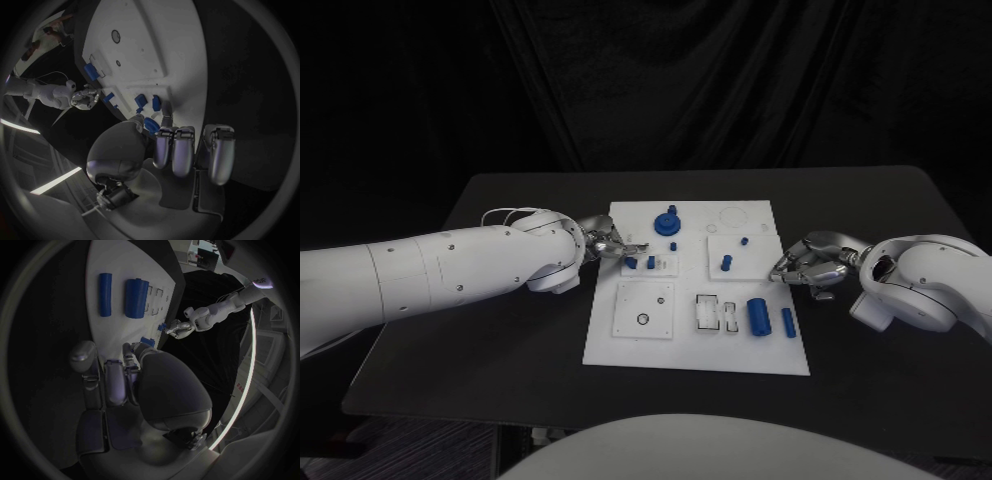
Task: Assemble the parts on the task board
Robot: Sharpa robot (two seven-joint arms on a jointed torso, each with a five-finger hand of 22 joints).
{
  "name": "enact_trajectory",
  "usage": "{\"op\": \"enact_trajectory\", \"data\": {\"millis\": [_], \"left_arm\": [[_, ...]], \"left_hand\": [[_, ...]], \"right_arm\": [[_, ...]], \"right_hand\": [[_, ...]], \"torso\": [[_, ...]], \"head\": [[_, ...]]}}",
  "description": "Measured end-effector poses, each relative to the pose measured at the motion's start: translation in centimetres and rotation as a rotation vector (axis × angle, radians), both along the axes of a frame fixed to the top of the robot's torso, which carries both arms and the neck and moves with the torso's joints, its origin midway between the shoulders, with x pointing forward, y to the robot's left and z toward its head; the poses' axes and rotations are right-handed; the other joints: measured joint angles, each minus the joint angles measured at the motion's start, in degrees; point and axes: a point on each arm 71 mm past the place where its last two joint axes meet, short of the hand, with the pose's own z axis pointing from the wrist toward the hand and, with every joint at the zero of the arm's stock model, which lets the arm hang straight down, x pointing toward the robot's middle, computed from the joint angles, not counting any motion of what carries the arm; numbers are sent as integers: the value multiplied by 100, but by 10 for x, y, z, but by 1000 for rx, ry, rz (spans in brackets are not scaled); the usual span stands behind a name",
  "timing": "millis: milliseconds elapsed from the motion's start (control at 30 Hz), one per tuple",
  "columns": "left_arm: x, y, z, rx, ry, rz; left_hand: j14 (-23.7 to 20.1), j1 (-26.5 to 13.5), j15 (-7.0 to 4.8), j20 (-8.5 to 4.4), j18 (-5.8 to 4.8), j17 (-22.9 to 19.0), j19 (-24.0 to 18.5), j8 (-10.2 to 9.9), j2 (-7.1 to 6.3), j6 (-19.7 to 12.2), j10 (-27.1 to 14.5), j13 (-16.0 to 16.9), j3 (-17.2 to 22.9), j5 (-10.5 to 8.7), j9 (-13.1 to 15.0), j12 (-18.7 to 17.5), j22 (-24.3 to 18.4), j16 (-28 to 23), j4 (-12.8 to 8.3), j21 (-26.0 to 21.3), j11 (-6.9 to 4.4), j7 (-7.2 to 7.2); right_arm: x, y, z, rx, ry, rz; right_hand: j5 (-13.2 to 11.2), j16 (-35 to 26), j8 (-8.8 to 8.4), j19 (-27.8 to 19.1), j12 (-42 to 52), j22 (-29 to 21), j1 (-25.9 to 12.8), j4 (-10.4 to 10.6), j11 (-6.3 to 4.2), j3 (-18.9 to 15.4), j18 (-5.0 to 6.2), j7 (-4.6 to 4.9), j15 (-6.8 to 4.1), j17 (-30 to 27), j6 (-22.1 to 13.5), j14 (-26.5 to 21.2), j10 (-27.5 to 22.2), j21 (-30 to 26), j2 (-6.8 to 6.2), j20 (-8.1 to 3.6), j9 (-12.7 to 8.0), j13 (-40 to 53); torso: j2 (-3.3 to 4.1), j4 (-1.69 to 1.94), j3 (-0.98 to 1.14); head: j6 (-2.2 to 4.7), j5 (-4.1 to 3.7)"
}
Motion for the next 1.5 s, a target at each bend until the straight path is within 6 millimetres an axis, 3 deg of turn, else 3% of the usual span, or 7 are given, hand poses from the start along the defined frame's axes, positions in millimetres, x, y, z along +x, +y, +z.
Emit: {"op": "enact_trajectory", "data": {"millis": [100, 200, 300, 367, 867, 1300, 1500], "left_arm": [[1, 1, 0, -1, -3, 2], [1, 1, 0, -2, -6, 3], [1, 1, 0, -7, -10, 1], [1, 1, 0, -12, -12, 0], [-2, -4, -3, -40, -7, -16], [-2, -4, -3, -43, -5, -14], [-2, -2, -2, -47, -18, -10]], "left_hand": [[0, -106, 0, 0, -1, 0, 0, 0, 106, 21, 0, 0, -98, 2, 0, 0, 0, 0, 2, 0, 0, 20], [0, -213, 0, 0, 0, 0, 0, 23, 332, 82, 0, 0, -229, 174, -41, 0, 0, 0, -8, 0, 0, 2], [0, -174, 0, 0, 0, 0, 0, 57, 450, 84, 0, 0, -318, 321, -127, 0, 0, 0, -2, 0, 0, 0], [0, -104, 0, 0, 0, 0, 0, 96, 528, 105, 0, 0, -359, 451, -340, 0, 0, 0, -7, 0, 0, -19], [0, 62, 0, 0, -1, 0, -1, 295, 694, 248, 0, 0, -505, 729, -289, 0, 0, 0, -3, 0, 0, -83], [0, 85, -1, -1, -1, 0, -1, 388, 716, 266, 4, 0, -553, 762, -218, 0, 0, 0, 0, 0, -39, -102], [-1, 244, -44, -14, -1, 0, 12, 650, 759, 252, -12, 0, -705, 867, 44, 0, 0, 0, -8, 0, -55, -116]], "right_arm": [[0, 0, 0, 0, 0, 0], [0, 0, 0, 0, 0, 0], [0, 0, 0, 0, 0, 0], [0, 0, 0, 0, 0, 0], [0, 0, 0, 0, 1, 1], [0, 0, 0, 0, 1, 1], [0, 0, 0, 0, 2, 0]], "right_hand": [[0, 0, 0, 0, 0, 0, 0, 0, 0, 0, 0, 0, 0, 0, 0, 0, 0, 0, 0, 0, 0, 0], [0, 0, 0, 0, 1, 0, 0, 0, 0, 0, 0, 0, 0, 0, 0, 0, 0, 0, 0, 0, 0, 0], [0, 0, 0, 0, 1, 0, 0, 0, 0, 0, 0, 0, 0, 0, 0, 0, 0, 0, 0, 0, 0, 1], [0, 0, 0, 0, 1, 0, 0, 0, 0, 0, 0, 0, 0, 0, 0, 0, 0, 0, 0, 0, 0, 1], [0, 0, 0, 0, 1, 0, 0, 0, 0, 0, 0, 0, 0, 0, 0, 0, 0, 0, 0, 0, -1, 3], [0, 0, 0, 0, 1, 0, 0, 0, 0, 0, 0, 0, 0, 0, 0, 0, 0, 0, 0, 0, -1, 1], [0, 0, 0, 0, 1, 0, 0, 0, 0, 0, 0, 0, 0, 0, 0, 0, 0, 0, 0, 0, -1, 0]], "torso": [[1, 0, 1], [3, 0, 0], [4, 2, 0], [4, 3, 0], [4, 8, -2], [2, 5, -1], [2, 4, 1]], "head": [[0, 2], [0, 2], [0, 5], [0, 5], [0, 8], [0, 13], [0, 15]]}}
